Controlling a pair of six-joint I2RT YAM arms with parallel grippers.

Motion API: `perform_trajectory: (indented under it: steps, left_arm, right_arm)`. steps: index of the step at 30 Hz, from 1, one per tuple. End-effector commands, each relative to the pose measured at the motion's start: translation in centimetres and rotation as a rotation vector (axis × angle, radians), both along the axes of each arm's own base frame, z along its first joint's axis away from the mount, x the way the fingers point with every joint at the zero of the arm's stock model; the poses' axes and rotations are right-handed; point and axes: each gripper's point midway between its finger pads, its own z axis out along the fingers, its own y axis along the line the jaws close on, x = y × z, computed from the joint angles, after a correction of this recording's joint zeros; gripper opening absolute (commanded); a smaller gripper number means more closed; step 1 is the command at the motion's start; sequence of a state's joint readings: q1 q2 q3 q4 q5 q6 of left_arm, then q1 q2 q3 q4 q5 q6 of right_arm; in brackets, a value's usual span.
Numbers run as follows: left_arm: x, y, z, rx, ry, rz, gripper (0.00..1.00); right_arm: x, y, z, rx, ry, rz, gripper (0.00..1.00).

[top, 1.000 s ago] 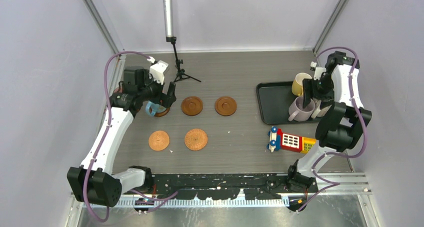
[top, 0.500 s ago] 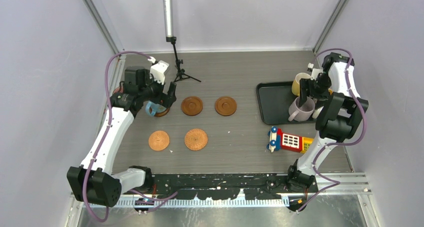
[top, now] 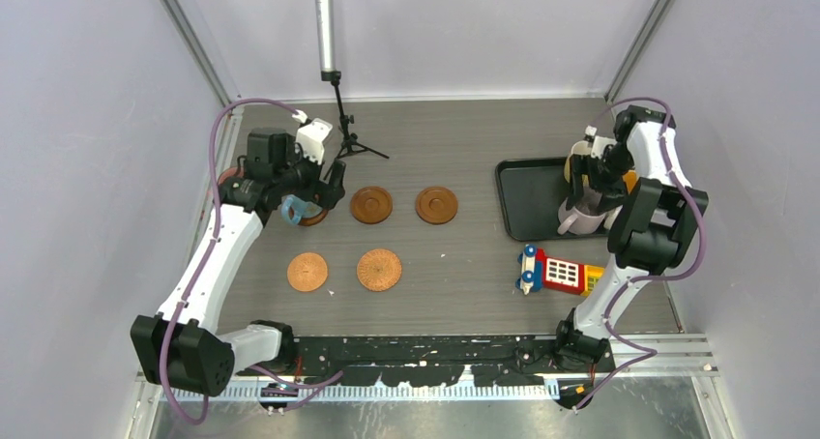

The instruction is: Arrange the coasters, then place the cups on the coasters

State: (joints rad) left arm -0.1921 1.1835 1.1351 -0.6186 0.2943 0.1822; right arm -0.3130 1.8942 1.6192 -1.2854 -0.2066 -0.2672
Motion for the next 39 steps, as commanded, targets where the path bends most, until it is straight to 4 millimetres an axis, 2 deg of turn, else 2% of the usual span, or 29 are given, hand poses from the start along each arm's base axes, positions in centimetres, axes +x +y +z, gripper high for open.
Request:
perform_trajectory:
  steps: [1, 5, 11, 22, 39]
  left_arm:
    - [1.0, -0.4, 2.2, -0.021, -0.07, 0.011, 1.0]
    - [1.0, -0.5, 2.0, -0.025, -0.069, 0.012, 1.0]
    - [1.2, -0.6, 1.9, -0.026, -0.071, 0.017, 1.0]
    - [0.9, -0.6, 1.6, -0.022, -0.063, 0.018, 1.0]
    - [0.7, -1.4, 1.5, -0.013, -0.06, 0.001, 1.0]
  right_arm:
    - [-1.5, -2.4, 3.1, -0.078, -0.049, -0.041, 0.78]
    - [-2.3, -4.5, 3.0, -0.151, -0.024, -0.05, 0.78]
    - [-0.5, -4.8, 1.6, -0.149, -0.061, -0.096, 0.79]
    - [1.5, -2.7, -0.2, -0.043, -0.079, -0.085, 0.79]
    - [2.3, 2.2, -1.4, 0.029, -0.099, -0.02, 0.78]
